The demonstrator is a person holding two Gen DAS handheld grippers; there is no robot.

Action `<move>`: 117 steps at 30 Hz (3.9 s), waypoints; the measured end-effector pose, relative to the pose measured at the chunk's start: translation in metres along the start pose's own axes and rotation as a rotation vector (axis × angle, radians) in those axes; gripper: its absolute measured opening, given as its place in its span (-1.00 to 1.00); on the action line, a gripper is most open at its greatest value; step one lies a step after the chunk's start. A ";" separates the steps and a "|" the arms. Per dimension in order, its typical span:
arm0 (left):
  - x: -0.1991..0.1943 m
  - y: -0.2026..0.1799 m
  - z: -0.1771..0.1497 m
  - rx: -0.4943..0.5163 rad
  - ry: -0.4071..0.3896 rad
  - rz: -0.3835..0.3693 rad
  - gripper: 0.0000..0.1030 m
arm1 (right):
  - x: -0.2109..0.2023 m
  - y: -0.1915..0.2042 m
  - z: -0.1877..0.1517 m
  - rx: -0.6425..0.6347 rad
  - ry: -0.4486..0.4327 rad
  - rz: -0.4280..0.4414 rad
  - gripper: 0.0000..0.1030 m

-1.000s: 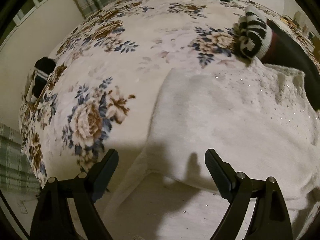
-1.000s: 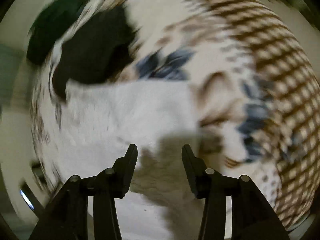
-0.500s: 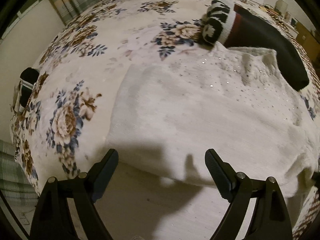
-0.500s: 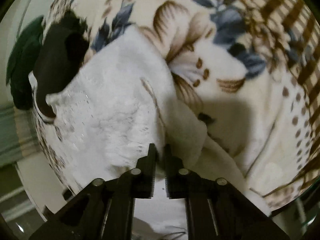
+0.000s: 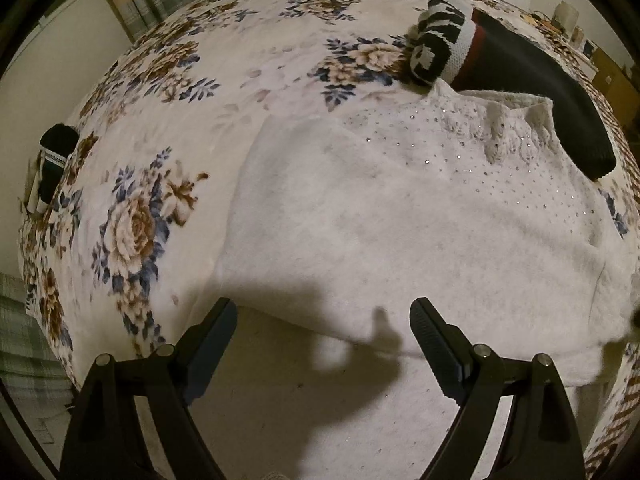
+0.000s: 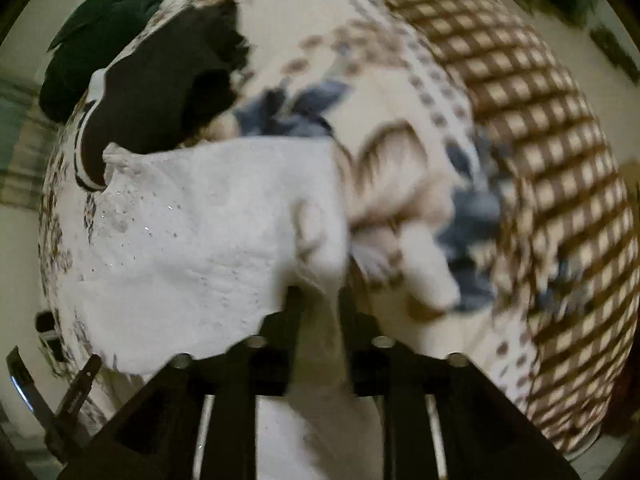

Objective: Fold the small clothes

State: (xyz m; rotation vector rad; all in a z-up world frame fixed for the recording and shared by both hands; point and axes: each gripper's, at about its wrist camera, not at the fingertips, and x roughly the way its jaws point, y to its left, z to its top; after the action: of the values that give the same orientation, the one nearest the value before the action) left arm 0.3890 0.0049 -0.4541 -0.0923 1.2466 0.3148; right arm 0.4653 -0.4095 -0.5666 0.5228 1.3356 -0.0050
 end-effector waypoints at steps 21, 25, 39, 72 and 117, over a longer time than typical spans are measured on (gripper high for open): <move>0.019 0.040 -0.030 0.026 0.058 0.034 0.72 | -0.002 -0.057 -0.057 0.266 0.055 -0.060 -0.37; 0.024 0.052 -0.037 0.015 0.073 0.050 0.72 | 0.010 -0.027 -0.053 0.089 0.110 -0.043 -0.22; 0.010 0.094 -0.064 -0.011 0.121 0.053 0.72 | -0.005 -0.027 -0.099 0.190 0.153 0.042 0.07; 0.044 0.226 -0.258 -0.280 0.247 -0.376 0.29 | 0.050 -0.120 -0.311 0.075 0.316 0.219 0.07; 0.089 0.269 -0.343 -0.641 0.281 -0.577 0.00 | 0.024 -0.102 -0.299 0.068 0.308 0.078 -0.30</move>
State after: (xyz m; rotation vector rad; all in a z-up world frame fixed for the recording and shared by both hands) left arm 0.0228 0.1958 -0.6205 -1.0561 1.2934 0.1873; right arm 0.1661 -0.3837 -0.6660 0.6520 1.6190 0.0976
